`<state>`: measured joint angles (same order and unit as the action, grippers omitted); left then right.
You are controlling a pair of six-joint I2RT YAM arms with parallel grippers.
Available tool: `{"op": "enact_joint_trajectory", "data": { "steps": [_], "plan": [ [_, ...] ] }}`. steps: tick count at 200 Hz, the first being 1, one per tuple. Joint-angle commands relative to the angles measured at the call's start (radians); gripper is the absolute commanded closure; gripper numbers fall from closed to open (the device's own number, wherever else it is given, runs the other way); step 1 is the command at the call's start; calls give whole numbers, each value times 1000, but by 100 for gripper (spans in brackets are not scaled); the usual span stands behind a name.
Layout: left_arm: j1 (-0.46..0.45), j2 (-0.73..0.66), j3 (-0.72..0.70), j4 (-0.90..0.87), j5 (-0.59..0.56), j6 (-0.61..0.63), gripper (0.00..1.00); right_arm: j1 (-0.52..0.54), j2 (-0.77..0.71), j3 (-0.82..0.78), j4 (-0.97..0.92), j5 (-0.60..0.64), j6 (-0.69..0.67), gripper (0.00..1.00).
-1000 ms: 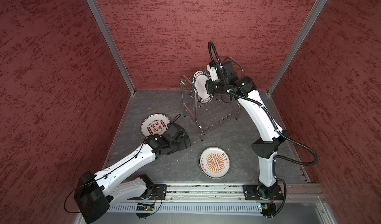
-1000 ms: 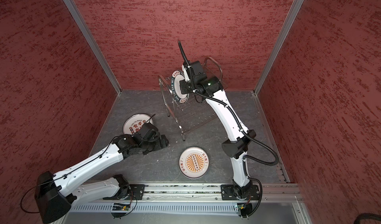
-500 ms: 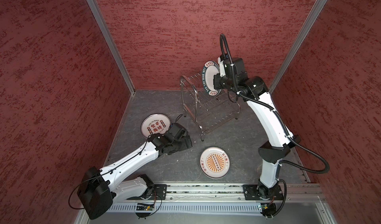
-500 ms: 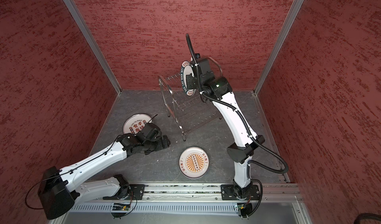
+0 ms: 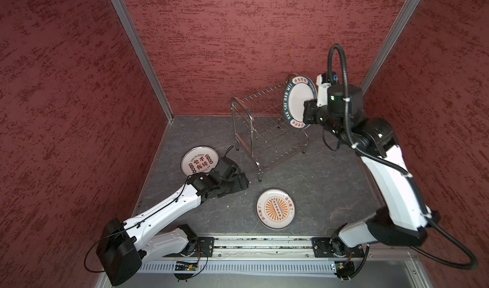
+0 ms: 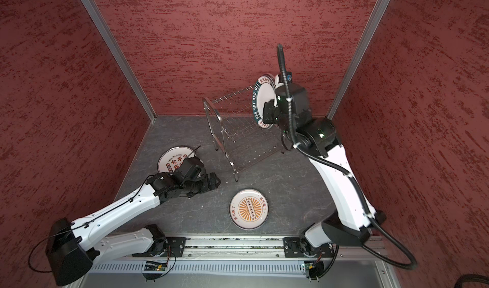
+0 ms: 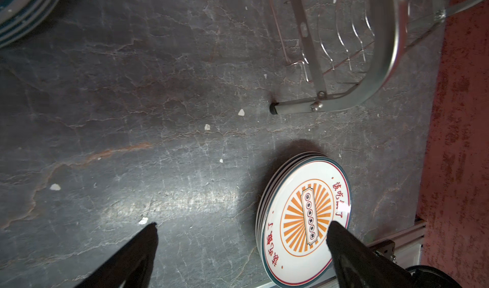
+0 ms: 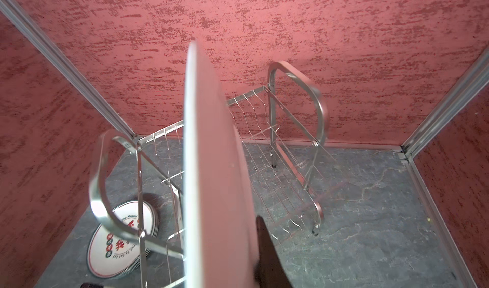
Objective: Unload the plates from the dish rack
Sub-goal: Place the plate among the plates.
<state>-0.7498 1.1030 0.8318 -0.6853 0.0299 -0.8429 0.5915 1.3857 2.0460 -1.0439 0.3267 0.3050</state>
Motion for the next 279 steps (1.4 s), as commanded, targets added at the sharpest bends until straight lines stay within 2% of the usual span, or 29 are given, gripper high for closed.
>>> {"op": "enact_joint_trajectory", "data": {
  "steps": [1,40,68,103,134,153,182,241,279],
  "plan": [
    [-41,-1,27,84,34,25,1,-6,-182,-174,-13,-98,123,100],
    [-119,3,32,182,48,5,1,-7,-443,-590,46,-348,286,100],
    [-155,-15,15,251,58,-16,0,-7,-565,-834,110,-438,365,100],
    [-156,-45,-37,378,109,-36,0,-7,-643,-1039,255,-612,434,100],
    [-157,-30,-48,451,126,-38,8,-6,-652,-1151,388,-728,482,100],
    [-154,-10,-53,499,144,-40,13,-7,-647,-1204,487,-806,517,100],
    [-148,23,-62,574,189,-48,25,-7,-640,-1251,575,-861,550,100],
    [-135,22,-96,654,260,-75,59,-7,-645,-1335,712,-922,616,100],
    [-126,-4,-138,667,294,-94,83,-7,-641,-1359,743,-928,623,75]
  ]
}}
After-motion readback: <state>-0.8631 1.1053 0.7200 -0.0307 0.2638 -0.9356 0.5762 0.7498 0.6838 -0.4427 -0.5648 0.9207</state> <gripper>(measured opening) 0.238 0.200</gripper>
